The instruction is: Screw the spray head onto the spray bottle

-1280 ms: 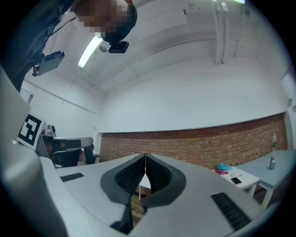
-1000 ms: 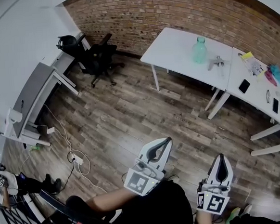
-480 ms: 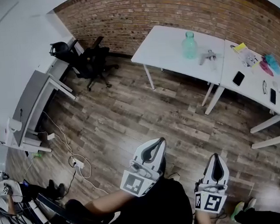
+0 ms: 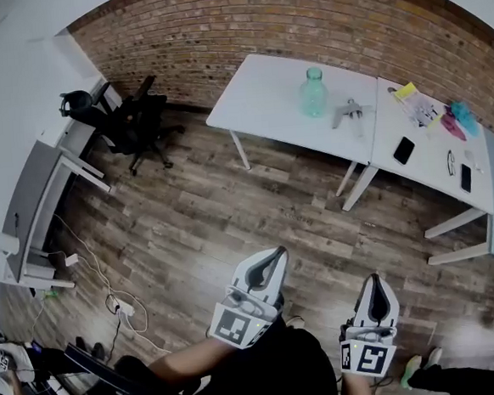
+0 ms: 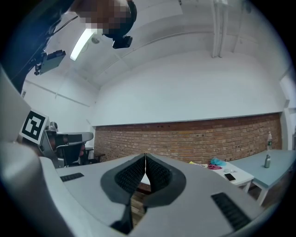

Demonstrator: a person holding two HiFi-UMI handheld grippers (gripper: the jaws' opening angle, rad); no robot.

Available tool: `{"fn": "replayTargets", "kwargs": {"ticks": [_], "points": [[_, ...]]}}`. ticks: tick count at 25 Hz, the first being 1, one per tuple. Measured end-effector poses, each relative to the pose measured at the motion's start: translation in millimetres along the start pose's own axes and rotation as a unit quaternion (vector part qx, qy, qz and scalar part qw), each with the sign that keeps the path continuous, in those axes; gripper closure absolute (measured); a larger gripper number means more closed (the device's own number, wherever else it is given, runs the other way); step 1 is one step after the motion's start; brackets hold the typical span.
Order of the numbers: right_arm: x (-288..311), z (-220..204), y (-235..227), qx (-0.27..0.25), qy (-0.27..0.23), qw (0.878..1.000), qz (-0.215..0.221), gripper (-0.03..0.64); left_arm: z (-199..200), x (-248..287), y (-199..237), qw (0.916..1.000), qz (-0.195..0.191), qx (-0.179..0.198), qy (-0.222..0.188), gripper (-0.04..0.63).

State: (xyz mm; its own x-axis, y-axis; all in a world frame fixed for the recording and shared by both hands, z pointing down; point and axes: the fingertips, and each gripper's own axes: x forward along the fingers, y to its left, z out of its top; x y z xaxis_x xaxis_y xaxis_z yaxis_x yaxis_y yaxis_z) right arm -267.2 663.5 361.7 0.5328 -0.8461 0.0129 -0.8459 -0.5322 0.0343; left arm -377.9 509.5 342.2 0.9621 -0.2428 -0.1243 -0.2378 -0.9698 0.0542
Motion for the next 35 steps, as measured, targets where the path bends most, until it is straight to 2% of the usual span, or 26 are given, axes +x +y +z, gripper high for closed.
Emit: {"fn": "replayTargets", "kwargs": {"ticks": [4,8,21,30,35], "points": [[32.3,3.0,-3.5,-0.005,0.002,1.000,-0.004,0.608,-5.4,24.6,15.2,0.9999,-0.011,-0.010,0.003,0.594],[58.4,1.8,-0.7,-0.002,0.010,1.000,0.001,0.607,-7.9,42.8,36.9,0.9999,-0.003,-0.009,-0.004,0.594],[123.4,4.8,11.2,-0.001,0.027,1.000,-0.013,0.609,-14.2,85.4,91.5,0.9989,-0.003,-0.036,0.029,0.594],[166.6,4.2,13.6,-0.001,0.028,0.998,-0.053,0.608,-24.7,93.6,129.1,0.9977,-0.036,-0.049,0.029,0.594],[195.2,5.3,32.4,-0.003,0.033,0.998,-0.048,0.608,-31.5,95.9,157.8,0.9974,-0.026,-0.053,0.043,0.594]]}}
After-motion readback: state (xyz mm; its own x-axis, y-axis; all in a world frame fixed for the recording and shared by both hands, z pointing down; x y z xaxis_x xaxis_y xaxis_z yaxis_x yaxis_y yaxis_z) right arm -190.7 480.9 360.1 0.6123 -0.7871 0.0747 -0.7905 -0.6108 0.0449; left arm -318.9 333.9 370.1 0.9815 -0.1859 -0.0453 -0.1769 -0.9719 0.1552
